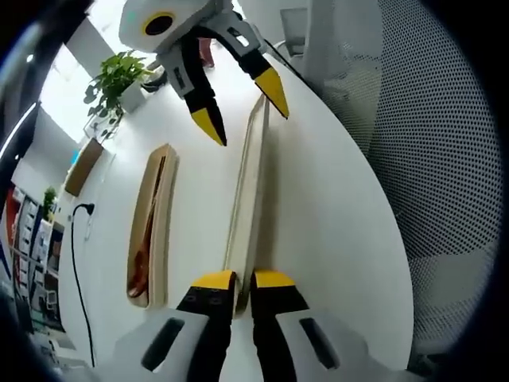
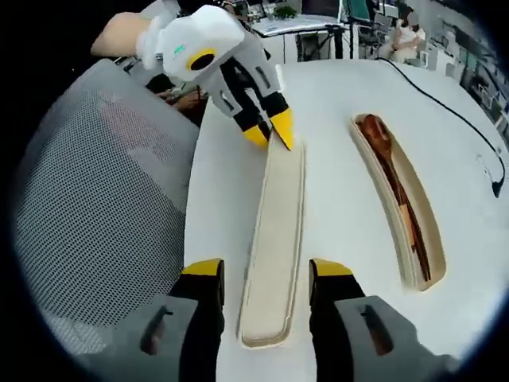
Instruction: Arrange the utensils inside the cutlery case until each visible utensil rests in its matching compartment.
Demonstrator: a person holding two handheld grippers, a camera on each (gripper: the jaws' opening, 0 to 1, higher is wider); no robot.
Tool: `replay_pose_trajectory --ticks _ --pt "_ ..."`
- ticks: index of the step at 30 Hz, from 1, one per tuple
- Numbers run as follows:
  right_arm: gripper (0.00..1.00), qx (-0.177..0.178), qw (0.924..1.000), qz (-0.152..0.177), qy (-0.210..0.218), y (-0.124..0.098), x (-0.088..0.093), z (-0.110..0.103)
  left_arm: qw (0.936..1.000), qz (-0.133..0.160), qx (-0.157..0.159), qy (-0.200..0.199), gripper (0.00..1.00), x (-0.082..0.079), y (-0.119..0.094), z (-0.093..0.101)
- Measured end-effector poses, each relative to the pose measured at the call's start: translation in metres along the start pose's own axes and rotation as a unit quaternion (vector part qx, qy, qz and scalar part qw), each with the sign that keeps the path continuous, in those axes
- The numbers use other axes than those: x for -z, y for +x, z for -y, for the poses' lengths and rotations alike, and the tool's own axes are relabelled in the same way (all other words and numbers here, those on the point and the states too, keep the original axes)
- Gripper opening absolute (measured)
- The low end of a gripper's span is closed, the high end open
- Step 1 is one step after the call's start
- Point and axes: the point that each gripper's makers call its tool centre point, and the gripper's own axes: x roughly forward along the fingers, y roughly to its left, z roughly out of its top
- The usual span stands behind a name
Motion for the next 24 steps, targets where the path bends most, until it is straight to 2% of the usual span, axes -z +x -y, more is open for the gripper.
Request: replay_pose_trajectory --ticks 3,4,5,7,9,13,17,19,21,23,24 --pt "0.36 0.016 0.9997 -0.006 -0.020 0.001 -0.001 -0.003 0.9998 0.000 0.006 -0.020 0.06 -0.001 -0.002 0.002" --pt "0.37 0.020 0.9995 -0.010 -0.024 0.002 0.000 -0.002 0.9997 0.000 0.007 -0.021 0.06 -0.001 -0.003 0.003" --pt "0.42 0.044 0.9980 -0.024 -0.037 0.002 0.004 0.005 0.9995 0.000 0.007 -0.030 0.06 -0.001 -0.003 0.003" --pt "0.45 0.049 0.9967 -0.037 -0.053 0.003 0.008 0.003 0.9978 0.004 0.014 -0.065 0.06 -0.002 -0.004 0.006" --pt "0.40 0.064 0.9941 -0.047 -0.074 0.004 0.009 0.005 0.9964 0.007 0.018 -0.083 0.06 -0.002 -0.004 0.005" --pt "0.34 0.095 0.9897 -0.066 -0.084 0.005 0.016 0.012 0.9949 0.009 0.025 -0.097 0.06 -0.003 -0.005 0.007" --pt "0.22 0.135 0.9827 -0.071 -0.105 0.000 0.014 0.023 0.9915 0.016 0.041 -0.122 0.06 -0.006 -0.006 0.009" --pt "0.15 0.128 0.9838 -0.079 -0.098 0.000 0.016 0.022 0.9904 0.018 0.047 -0.128 0.06 -0.007 -0.006 0.010" --pt "0.13 0.130 0.9838 -0.079 -0.095 0.000 0.017 0.023 0.9904 0.019 0.049 -0.128 0.06 -0.007 -0.005 0.010" --pt "0.01 0.119 0.9846 -0.087 -0.094 0.000 0.020 0.020 0.9894 0.020 0.048 -0.135 0.06 -0.007 -0.005 0.010" --pt "0.01 0.123 0.9842 -0.086 -0.095 0.000 0.020 0.021 0.9890 0.019 0.044 -0.140 0.06 -0.006 -0.005 0.009"
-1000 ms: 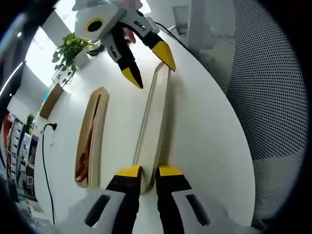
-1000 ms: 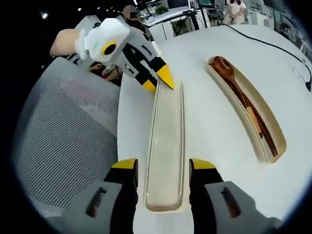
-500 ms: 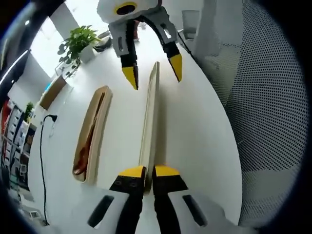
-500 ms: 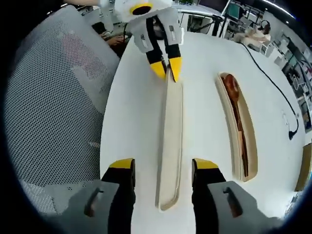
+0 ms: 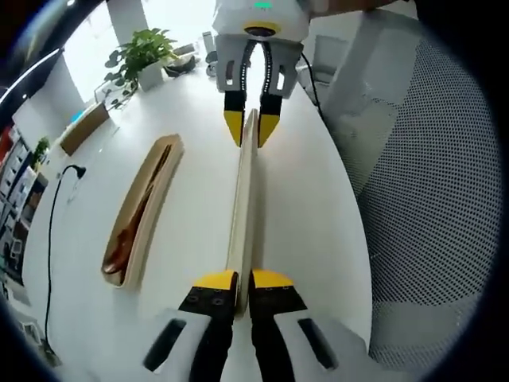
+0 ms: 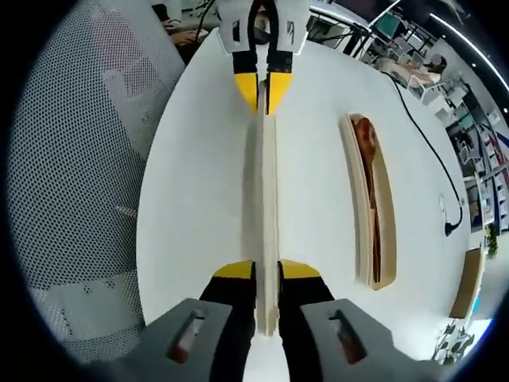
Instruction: Arrange the utensils inside the cutlery case until each visible utensil rests in its matching compartment.
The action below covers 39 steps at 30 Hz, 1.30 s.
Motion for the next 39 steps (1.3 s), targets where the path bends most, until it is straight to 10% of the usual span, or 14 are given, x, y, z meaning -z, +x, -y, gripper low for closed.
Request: replay_pose_trajectory --ticks 19,30,36,39 --pt "0.02 -0.085 0.9948 0.014 0.054 -0.009 0.007 -0.007 0.9988 0.006 0.027 0.040 0.05 0.007 0.001 0.010" --pt "0.08 -0.035 0.9970 0.041 0.056 -0.020 0.006 0.013 0.9915 0.043 0.085 -0.088 0.05 0.000 -0.002 0.032" --pt "0.12 0.000 0.9963 0.074 0.045 -0.036 -0.003 0.025 0.9792 0.066 0.108 -0.158 0.04 -0.007 -0.003 0.039" --pt "0.12 0.015 0.9950 0.093 0.031 -0.042 -0.011 0.022 0.9632 0.078 0.114 -0.231 0.04 -0.013 -0.006 0.038"
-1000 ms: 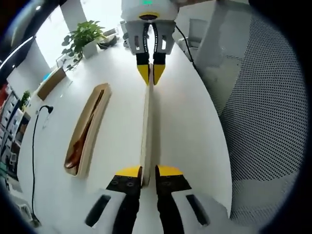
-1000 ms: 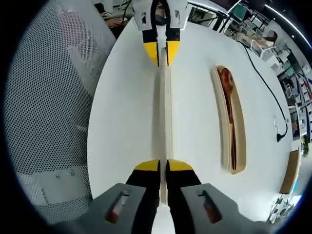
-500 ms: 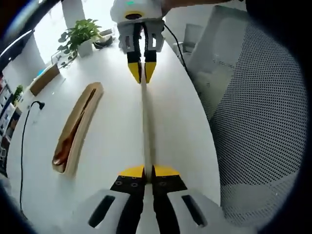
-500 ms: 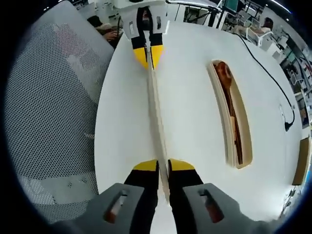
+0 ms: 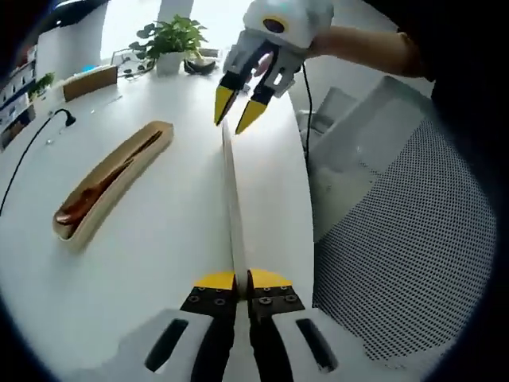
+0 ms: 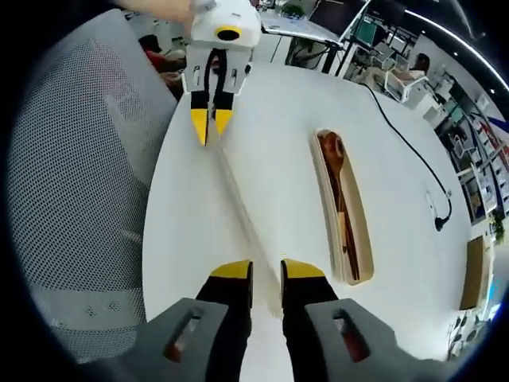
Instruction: Arrange the utensils inside the cutlery case until each visible utensil rests in its matching compartment.
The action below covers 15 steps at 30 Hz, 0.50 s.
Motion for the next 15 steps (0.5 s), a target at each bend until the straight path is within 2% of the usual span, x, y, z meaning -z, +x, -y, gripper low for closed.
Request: replay_pose_trajectory --ticks 1,2,3,4,8,11,12,13,15 --pt "0.16 0.005 1.0000 0.001 -0.001 0.001 -0.001 -0.001 0.9995 0.011 0.002 -0.029 0.04 -0.003 0.000 0.001" --pt "0.22 0.009 0.9999 0.003 -0.009 0.001 -0.002 -0.003 0.9978 0.018 0.017 -0.061 0.04 -0.004 0.001 0.006" --pt "0.32 0.017 0.9996 0.002 -0.024 0.003 -0.002 -0.004 0.9966 0.021 0.017 -0.078 0.04 -0.005 0.001 0.005" --pt "0.37 0.021 0.9994 -0.001 -0.028 0.004 -0.002 -0.004 0.9938 0.029 0.025 -0.104 0.04 -0.007 0.001 0.007" --pt "0.44 0.041 0.9976 -0.016 -0.054 0.009 0.001 -0.004 0.9822 0.051 0.060 -0.171 0.04 -0.015 -0.001 0.015" --pt "0.54 0.056 0.9946 -0.024 -0.084 0.012 -0.002 -0.003 0.9741 0.062 0.081 -0.202 0.04 -0.021 -0.005 0.020" --pt "0.55 0.062 0.9928 -0.030 -0.098 0.012 -0.002 -0.002 0.9677 0.057 0.105 -0.222 0.04 -0.022 -0.007 0.027" --pt "0.55 0.065 0.9907 -0.036 -0.114 0.014 -0.003 -0.004 0.9639 0.052 0.116 -0.234 0.04 -0.022 -0.008 0.030" --pt "0.56 0.060 0.9902 -0.031 -0.122 0.017 -0.005 -0.010 0.9595 0.057 0.130 -0.243 0.04 -0.025 -0.008 0.034"
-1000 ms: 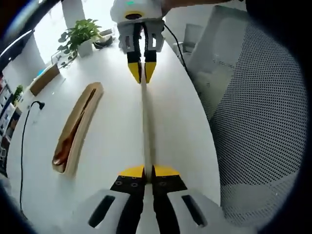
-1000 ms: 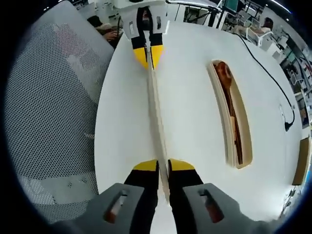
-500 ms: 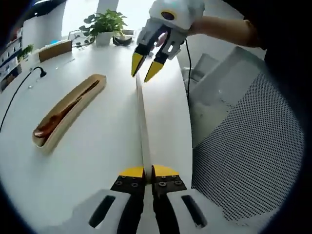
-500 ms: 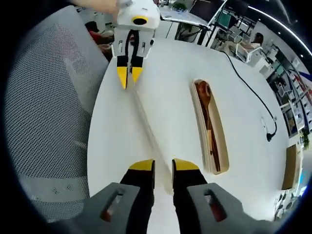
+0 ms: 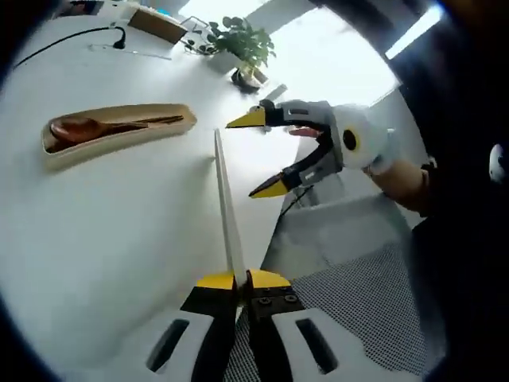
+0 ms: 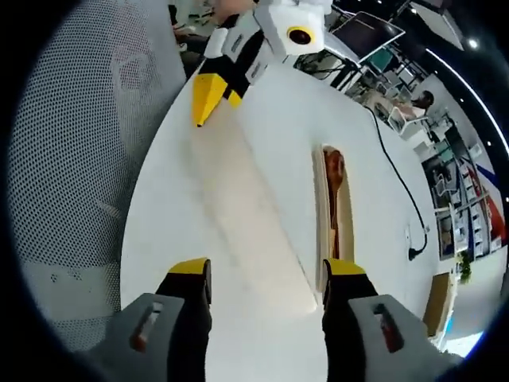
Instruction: Arrange the utensils inside the cutlery case until each visible utensil rests in its matching compartment.
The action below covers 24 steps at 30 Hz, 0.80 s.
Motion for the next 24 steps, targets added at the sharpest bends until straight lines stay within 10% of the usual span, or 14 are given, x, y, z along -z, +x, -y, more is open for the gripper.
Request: replay_pose_trajectory --ticks 14,19,24 --pt "0.54 -0.041 0.9977 -0.013 -0.052 0.006 0.000 -0.021 0.9854 0.030 0.131 -0.104 0.04 -0.012 -0.002 0.036" --pt "0.42 -0.049 0.9977 -0.021 -0.043 0.001 0.002 -0.018 0.9867 0.036 0.120 -0.103 0.04 -0.021 -0.008 0.028" --pt "0.41 -0.040 0.9985 -0.004 0.035 -0.002 0.002 -0.003 0.9735 0.141 0.131 -0.123 0.05 -0.061 -0.029 0.014"
